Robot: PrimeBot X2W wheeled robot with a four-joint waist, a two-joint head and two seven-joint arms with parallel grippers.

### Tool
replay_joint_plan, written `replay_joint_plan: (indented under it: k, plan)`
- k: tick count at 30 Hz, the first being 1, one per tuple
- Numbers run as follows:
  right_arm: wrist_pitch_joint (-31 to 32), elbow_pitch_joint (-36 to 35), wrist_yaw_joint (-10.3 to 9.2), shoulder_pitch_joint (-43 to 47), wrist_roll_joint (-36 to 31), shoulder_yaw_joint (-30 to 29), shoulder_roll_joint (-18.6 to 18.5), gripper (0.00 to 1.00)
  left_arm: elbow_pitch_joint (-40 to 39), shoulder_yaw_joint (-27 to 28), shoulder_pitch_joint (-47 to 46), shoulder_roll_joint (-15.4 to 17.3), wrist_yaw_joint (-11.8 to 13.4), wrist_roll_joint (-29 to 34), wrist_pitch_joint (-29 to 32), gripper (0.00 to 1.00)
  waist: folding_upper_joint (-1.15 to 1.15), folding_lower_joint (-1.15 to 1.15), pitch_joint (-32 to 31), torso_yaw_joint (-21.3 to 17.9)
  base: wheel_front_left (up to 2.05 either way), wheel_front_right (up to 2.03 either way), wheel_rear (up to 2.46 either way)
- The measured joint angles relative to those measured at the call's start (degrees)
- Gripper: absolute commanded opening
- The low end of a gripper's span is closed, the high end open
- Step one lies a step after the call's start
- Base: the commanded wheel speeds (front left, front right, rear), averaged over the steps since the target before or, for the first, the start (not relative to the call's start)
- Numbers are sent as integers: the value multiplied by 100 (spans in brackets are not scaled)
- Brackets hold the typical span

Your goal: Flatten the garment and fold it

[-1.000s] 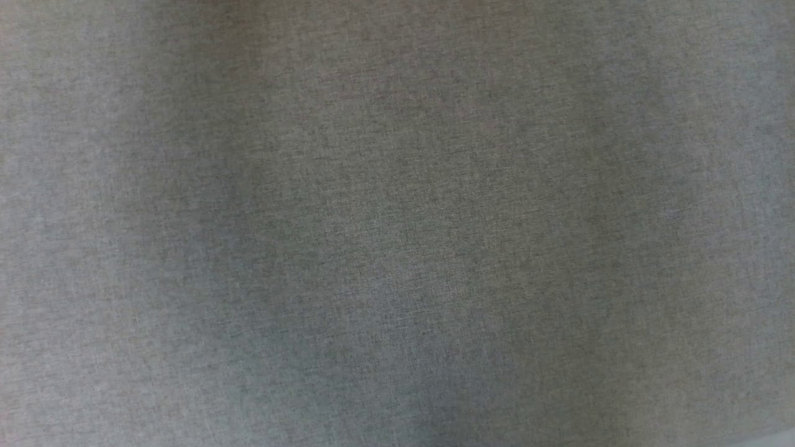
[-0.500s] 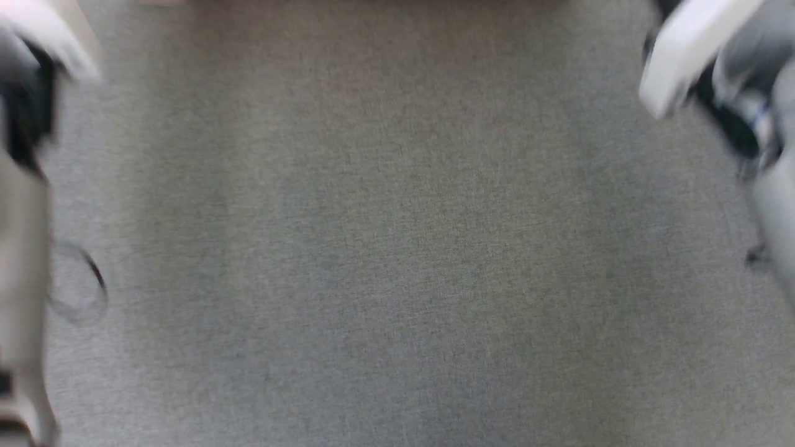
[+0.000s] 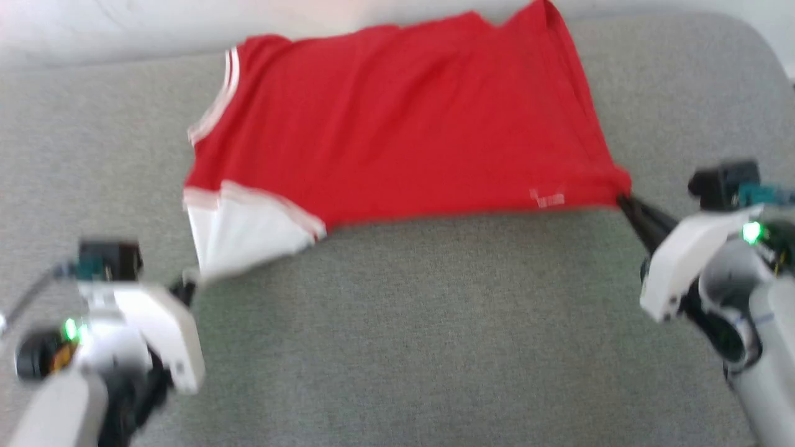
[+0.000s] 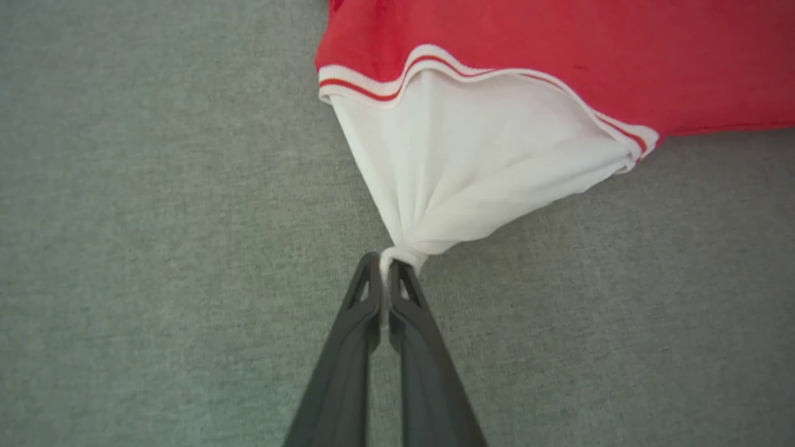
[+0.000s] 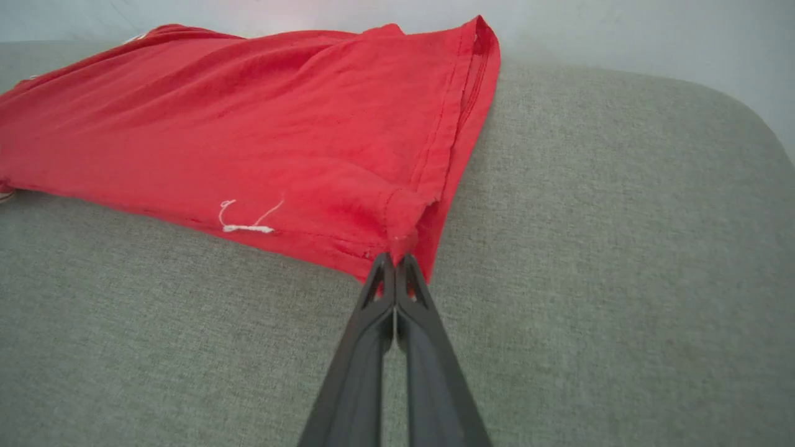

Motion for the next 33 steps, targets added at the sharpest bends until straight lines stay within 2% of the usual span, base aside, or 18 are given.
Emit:
replay_joint_plan:
  k: [5,11,21,24,29,33]
  plan:
    - [163,-198,0,803,-264,-423,267,0,-594,48,1199,-30,342,-154,252,0,0,0,-326,67,0,0,0]
    - [392,-365,0,1631,-530,-889,631,0,-955,16,2276,-242,614,-294,294,0,0,1,-610,119,0,0,0]
    - [713,-560,0,2682,-1018,-1458,1020,0,-1218,-159,3205,-491,827,-327,109,0,0,1,-806,199,0,0,0]
    - [511,-668,0,2835,-1165,-1585,1162,0,-1236,-223,3197,-573,817,-62,-443,0,0,2,-817,215,0,0,0]
    - [-366,-701,0,2905,-1339,-1742,1423,0,-1036,-303,2772,-749,794,802,-2141,0,0,2,-797,245,0,0,0]
    - [-845,-694,0,2865,-1466,-1661,1492,0,-694,-442,2211,-871,800,1332,-3076,0,0,2,-738,240,0,0,0]
